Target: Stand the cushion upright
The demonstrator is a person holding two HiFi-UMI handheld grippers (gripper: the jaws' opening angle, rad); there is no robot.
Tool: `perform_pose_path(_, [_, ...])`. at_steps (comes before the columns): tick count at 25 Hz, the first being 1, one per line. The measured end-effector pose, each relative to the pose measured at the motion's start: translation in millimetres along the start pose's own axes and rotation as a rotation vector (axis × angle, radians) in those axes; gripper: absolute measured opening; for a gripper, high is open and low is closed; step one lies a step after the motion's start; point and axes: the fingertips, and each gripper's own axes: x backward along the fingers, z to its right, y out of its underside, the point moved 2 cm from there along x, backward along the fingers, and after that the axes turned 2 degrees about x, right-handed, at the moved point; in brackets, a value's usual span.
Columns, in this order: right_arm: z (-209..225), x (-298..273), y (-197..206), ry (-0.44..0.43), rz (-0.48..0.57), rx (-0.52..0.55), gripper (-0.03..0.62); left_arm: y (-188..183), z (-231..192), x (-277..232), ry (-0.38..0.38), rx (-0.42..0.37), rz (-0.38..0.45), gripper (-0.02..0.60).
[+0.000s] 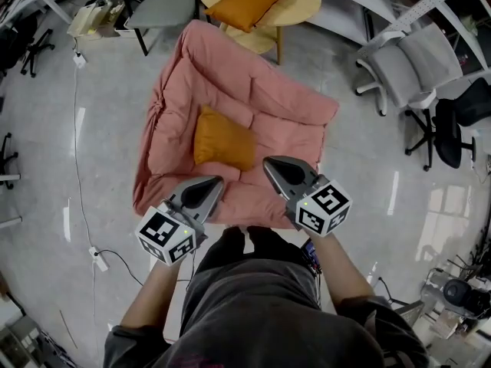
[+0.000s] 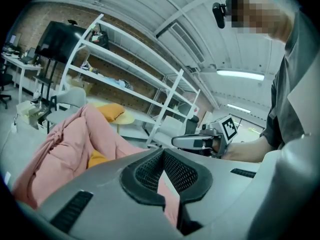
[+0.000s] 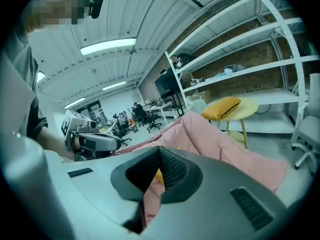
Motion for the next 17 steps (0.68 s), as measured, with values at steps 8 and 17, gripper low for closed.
perform_pose_path(8, [-3.9,-3.8,-5.3,0.002,-0.01,0.01,0.015,-7.3,-4.9,-1.7,0.006,-0.003,0.015,0.009])
perform_pose_path(17, [-3.9,-10.0,-4.2,0.005,-0.021,0.01,0.014,-6.0,-11.7,-0.4,0.002,0.005,0.011,0.009])
